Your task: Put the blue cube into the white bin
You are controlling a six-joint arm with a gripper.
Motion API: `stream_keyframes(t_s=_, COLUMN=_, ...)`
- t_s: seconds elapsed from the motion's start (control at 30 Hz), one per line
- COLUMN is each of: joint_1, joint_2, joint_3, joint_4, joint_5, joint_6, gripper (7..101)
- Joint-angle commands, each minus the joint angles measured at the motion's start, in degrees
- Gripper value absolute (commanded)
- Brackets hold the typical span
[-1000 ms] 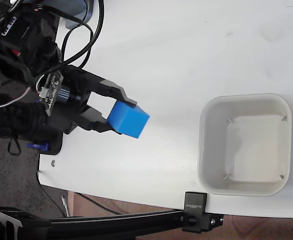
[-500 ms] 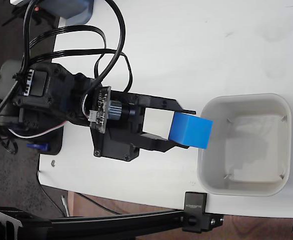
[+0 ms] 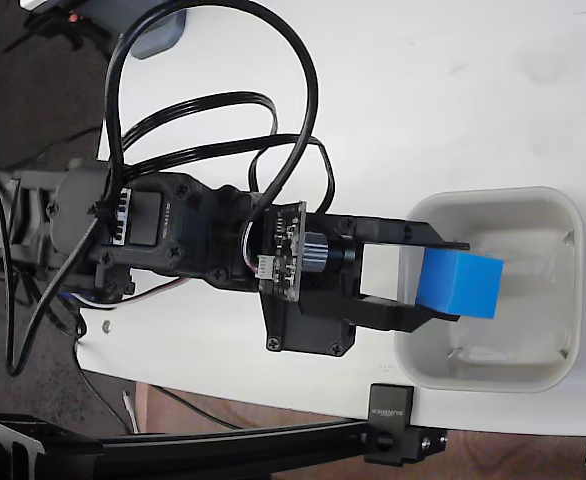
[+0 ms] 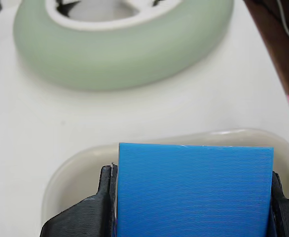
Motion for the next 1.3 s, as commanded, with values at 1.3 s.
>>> stream_keyframes(t_s=1.3, joint_1=-12.9, joint_2=99.7, joint_3=88.7, joint_4=21.7, joint_5=6.4, joint_6=-6.3, gripper=100.3)
